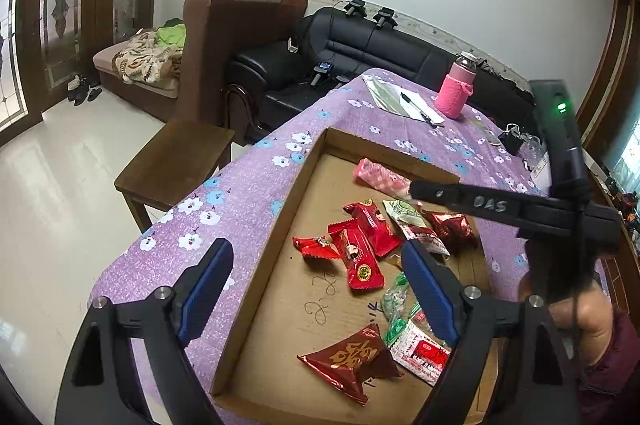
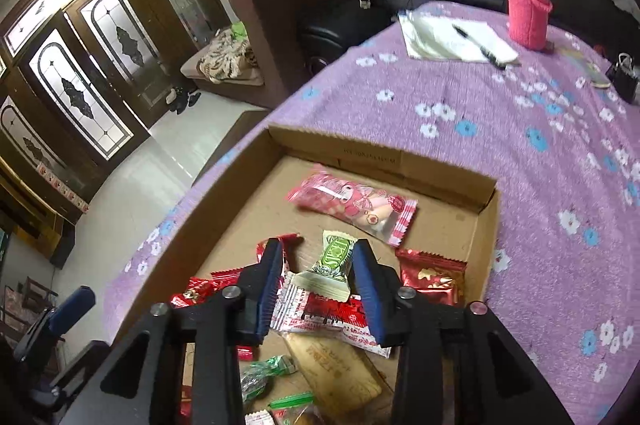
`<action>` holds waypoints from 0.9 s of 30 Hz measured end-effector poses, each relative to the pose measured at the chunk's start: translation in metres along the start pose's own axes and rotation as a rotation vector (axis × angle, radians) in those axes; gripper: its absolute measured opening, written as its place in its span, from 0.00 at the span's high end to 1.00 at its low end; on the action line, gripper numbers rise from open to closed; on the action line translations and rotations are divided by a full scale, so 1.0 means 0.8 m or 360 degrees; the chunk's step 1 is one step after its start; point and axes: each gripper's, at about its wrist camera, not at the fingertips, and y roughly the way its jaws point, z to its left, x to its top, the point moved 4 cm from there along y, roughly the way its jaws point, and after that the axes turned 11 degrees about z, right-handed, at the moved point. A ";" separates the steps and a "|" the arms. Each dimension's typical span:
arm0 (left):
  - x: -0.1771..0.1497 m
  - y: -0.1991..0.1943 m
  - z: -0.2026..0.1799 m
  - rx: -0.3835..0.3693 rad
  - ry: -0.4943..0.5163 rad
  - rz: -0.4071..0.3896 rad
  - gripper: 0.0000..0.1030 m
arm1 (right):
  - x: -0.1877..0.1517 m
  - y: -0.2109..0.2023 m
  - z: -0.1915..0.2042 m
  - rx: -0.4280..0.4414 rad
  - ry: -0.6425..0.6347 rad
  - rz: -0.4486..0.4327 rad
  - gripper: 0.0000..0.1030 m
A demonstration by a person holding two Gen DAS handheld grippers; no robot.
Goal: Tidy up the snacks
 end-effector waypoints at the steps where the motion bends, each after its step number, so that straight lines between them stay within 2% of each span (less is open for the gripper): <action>1: 0.000 0.000 -0.001 0.0007 0.0004 -0.0001 0.17 | 0.000 -0.006 0.001 0.0002 -0.0006 -0.0013 0.59; 9: 0.000 -0.008 -0.012 0.0084 0.0026 -0.0037 0.16 | -0.018 -0.043 -0.002 -0.0057 -0.0069 -0.0079 0.50; 15: -0.002 -0.021 -0.028 0.0167 0.0077 -0.0097 0.14 | -0.051 -0.067 -0.005 -0.0149 -0.0141 -0.0127 0.47; 18: -0.003 -0.032 -0.036 0.0220 0.0099 -0.0139 0.10 | -0.069 -0.077 -0.006 -0.0193 -0.0184 -0.0151 0.44; 20: -0.005 -0.041 -0.042 0.0266 0.0115 -0.0184 0.09 | -0.085 -0.086 -0.007 -0.0254 -0.0236 -0.0179 0.39; 24: -0.007 -0.064 -0.052 0.0364 0.0103 -0.0293 0.07 | -0.113 -0.103 -0.012 -0.0369 -0.0318 -0.0225 0.37; 27: -0.010 -0.095 -0.055 0.0450 0.0027 -0.0445 0.00 | -0.134 -0.119 -0.022 -0.0424 -0.0343 -0.0258 0.36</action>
